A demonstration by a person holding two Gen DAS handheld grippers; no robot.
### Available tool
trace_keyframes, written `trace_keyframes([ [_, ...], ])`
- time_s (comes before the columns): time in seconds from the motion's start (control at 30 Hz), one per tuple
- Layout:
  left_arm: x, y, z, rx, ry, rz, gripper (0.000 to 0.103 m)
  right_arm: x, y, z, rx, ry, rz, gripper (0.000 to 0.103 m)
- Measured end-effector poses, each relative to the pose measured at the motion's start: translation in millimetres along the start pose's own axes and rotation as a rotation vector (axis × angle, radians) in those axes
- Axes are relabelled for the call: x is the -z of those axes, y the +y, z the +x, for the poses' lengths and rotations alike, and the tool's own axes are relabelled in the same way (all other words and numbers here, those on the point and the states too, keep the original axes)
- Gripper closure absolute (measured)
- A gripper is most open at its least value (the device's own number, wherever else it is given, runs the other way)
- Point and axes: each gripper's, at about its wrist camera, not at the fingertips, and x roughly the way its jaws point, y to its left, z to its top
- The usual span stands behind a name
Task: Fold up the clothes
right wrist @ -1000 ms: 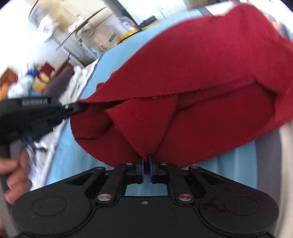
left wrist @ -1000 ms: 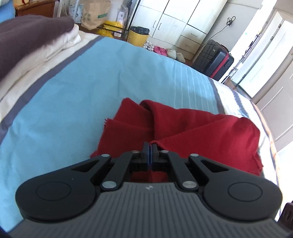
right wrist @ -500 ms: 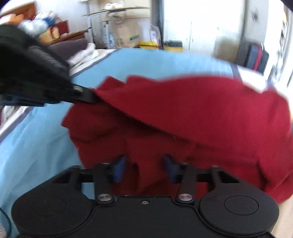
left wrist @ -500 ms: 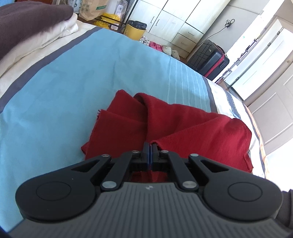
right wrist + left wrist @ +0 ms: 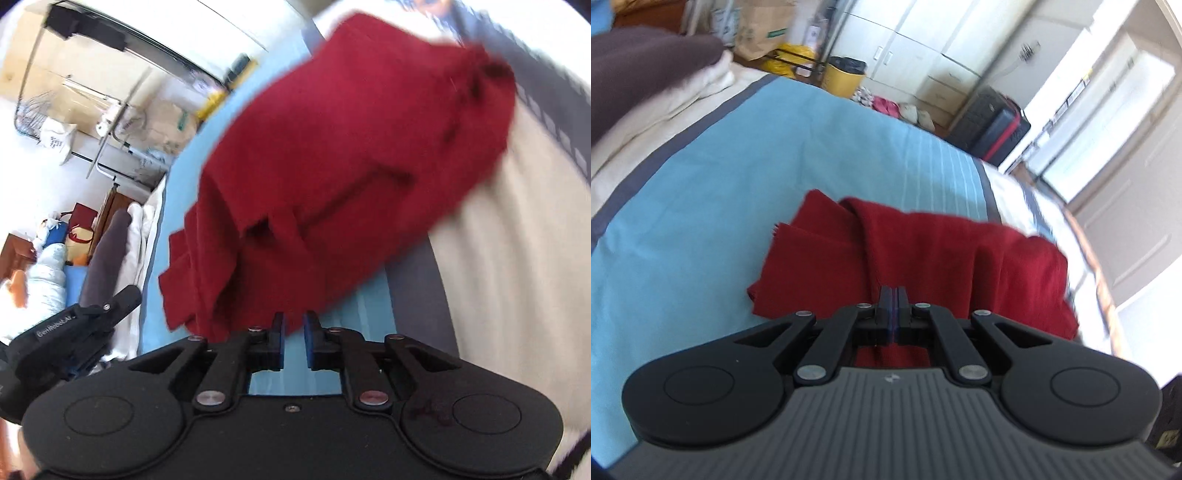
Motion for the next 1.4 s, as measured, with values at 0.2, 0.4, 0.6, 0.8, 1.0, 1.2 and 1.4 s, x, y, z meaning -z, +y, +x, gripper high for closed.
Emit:
trace_keyframes([
  [0.2,13.1,-9.1,23.4,-0.012,0.106,0.027,0.086,12.0,31.0,-11.6,0.166,-0.173,-0.382,0.063],
  [0.4,25.8,-8.2,70.7,-0.030,0.216,-0.027,0.058,-7.2,49.8,-4.0,0.239,-0.295,-0.655,0.057],
  [0.6,18.5,-31.3,44.4,-0.096,0.007,0.088,0.098,-21.4,18.8,20.0,0.160,-0.192,-0.497,0.084],
  [0.8,8.1,-28.8,-15.9,-0.151,-0.128,0.099,0.099,-35.6,-6.7,25.8,0.054,-0.143,-0.283,0.102],
  [1.0,24.9,22.3,35.3,-0.111,0.146,-0.160,0.098,-30.9,1.8,21.1,0.115,-0.085,-0.287,0.102],
  [1.2,22.4,23.2,24.4,-0.058,0.105,-0.193,0.096,-65.8,64.0,-33.6,0.133,-0.092,-0.596,0.068],
  [1.4,6.4,-4.3,1.3,-0.154,0.002,-0.066,0.064,-136.8,52.4,-60.1,0.231,-0.124,-0.854,0.035],
])
